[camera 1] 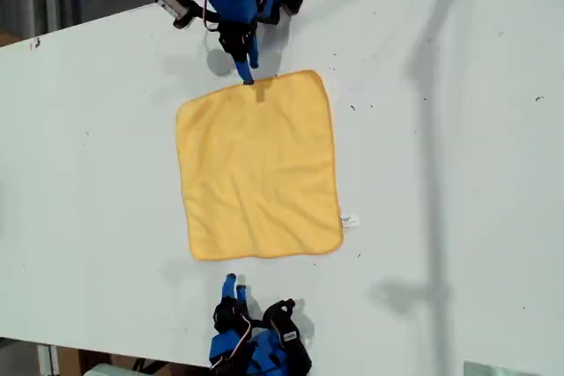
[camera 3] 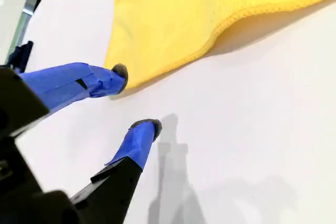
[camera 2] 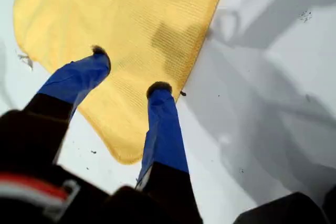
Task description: Grasp corners of a square towel and fold twice.
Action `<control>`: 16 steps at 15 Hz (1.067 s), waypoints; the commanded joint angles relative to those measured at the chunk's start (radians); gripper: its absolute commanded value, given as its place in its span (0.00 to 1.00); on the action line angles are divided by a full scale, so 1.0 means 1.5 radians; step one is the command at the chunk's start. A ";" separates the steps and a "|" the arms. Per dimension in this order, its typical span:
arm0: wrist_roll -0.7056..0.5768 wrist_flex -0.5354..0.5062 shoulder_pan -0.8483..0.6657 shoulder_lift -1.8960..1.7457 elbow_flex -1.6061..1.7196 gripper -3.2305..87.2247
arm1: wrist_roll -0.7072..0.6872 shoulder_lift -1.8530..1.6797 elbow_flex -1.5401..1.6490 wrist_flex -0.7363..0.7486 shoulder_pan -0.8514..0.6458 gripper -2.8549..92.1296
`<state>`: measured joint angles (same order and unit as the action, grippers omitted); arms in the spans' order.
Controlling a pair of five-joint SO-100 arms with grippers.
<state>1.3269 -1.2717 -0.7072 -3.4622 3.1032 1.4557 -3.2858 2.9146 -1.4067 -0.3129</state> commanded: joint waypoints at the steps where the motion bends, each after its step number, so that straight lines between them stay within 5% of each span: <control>1: -0.026 0.038 0.030 -0.004 0.003 0.29 | -0.066 0.057 -0.026 0.081 0.027 0.34; 6: -0.047 0.062 0.037 -0.004 0.010 0.26 | -0.066 0.936 -0.491 0.055 0.268 0.39; 11: -0.055 0.065 0.038 -0.004 0.010 0.25 | -0.008 1.029 -0.500 0.031 0.335 0.38; 16: -0.056 0.065 0.045 -0.004 0.010 0.25 | -0.003 1.137 -0.536 0.127 0.370 0.37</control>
<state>1.2502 -1.1950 -0.6550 -3.4622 3.1140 1.4389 -1.6091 2.1690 -1.2364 0.2255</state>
